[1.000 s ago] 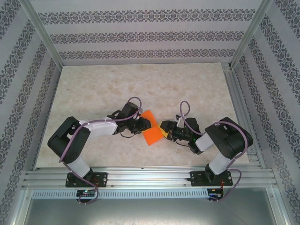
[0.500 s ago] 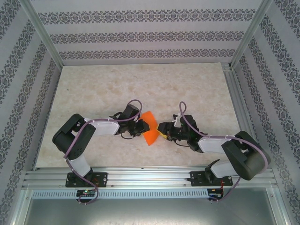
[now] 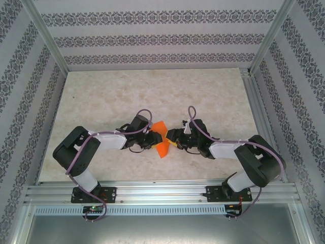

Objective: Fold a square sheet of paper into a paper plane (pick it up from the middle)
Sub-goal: Third fold the triangle at the center of the table.

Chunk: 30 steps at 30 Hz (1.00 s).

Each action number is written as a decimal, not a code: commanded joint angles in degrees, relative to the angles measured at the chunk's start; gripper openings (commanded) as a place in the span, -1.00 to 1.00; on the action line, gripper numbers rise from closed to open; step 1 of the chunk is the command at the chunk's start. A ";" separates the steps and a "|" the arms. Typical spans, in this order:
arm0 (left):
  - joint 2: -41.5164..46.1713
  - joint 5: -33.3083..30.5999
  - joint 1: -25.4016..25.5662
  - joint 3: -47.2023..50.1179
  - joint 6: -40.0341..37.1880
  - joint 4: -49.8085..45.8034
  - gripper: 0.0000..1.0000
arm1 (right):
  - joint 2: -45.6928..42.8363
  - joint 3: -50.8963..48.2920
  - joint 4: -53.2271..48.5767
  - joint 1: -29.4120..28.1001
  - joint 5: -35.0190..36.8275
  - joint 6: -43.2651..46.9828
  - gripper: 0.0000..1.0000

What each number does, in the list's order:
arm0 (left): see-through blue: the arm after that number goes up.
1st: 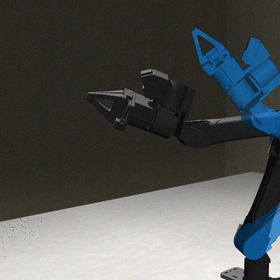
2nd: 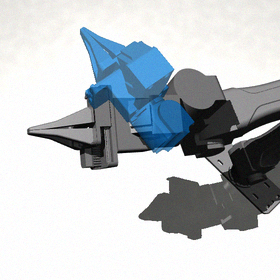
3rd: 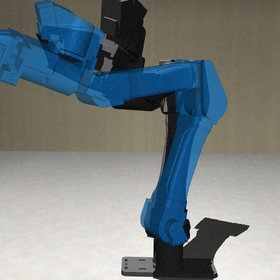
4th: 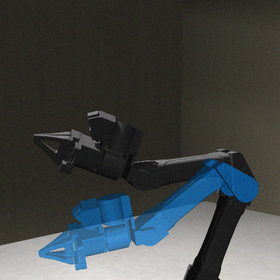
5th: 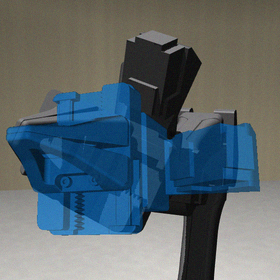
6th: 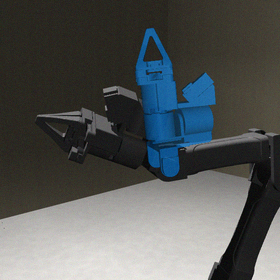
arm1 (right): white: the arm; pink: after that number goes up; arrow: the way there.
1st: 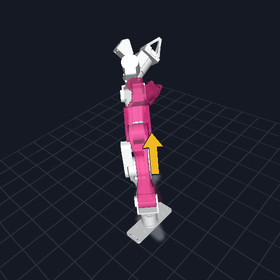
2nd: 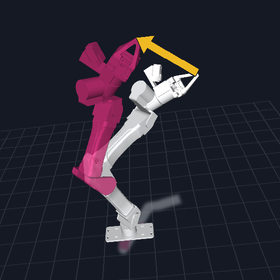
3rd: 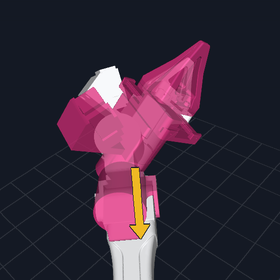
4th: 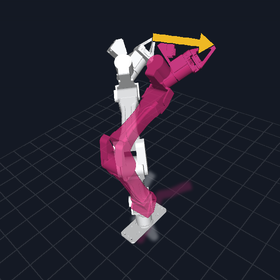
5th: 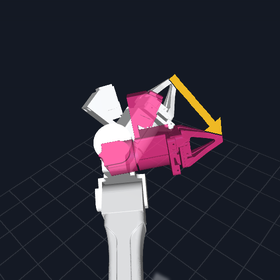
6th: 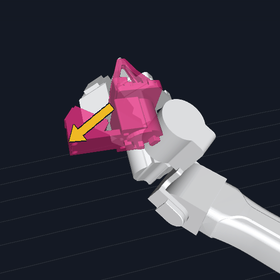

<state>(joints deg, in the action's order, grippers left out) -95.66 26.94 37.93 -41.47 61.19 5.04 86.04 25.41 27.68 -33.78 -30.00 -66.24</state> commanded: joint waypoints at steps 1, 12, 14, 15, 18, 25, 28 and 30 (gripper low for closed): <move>2.09 1.95 0.01 1.32 0.38 4.23 -0.23 | 2.37 1.70 3.19 -1.07 0.47 -0.09 -0.05; 2.48 6.31 0.04 5.42 0.47 11.08 -0.08 | 5.91 0.70 9.72 -0.72 1.23 -2.49 -0.05; 1.00 7.53 0.11 5.42 1.85 14.71 -0.10 | 5.72 0.61 9.59 -0.67 1.18 -2.49 -0.05; 0.36 8.16 0.13 5.26 2.42 16.18 -0.13 | 5.73 0.61 9.49 -0.67 1.09 -2.43 -0.05; -0.22 8.26 0.10 4.70 2.52 17.20 -0.18 | 5.90 0.21 10.06 -0.67 0.99 -2.57 -0.05; -2.12 8.38 0.13 3.86 2.43 17.22 -0.42 | 5.81 0.00 10.64 -0.43 0.65 -2.83 -0.05; -2.60 8.45 0.12 3.84 2.64 18.23 -0.51 | 5.79 -0.10 10.64 -0.34 0.38 -2.78 -0.05; -2.54 8.18 0.10 3.64 2.48 18.13 -0.58 | 5.76 -0.18 10.59 -0.32 0.31 -2.76 -0.05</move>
<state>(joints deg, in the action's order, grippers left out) -97.82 34.28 37.91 -36.58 63.70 19.77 91.77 25.80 35.90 -34.09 -29.61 -68.95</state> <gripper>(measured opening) 0.218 0.474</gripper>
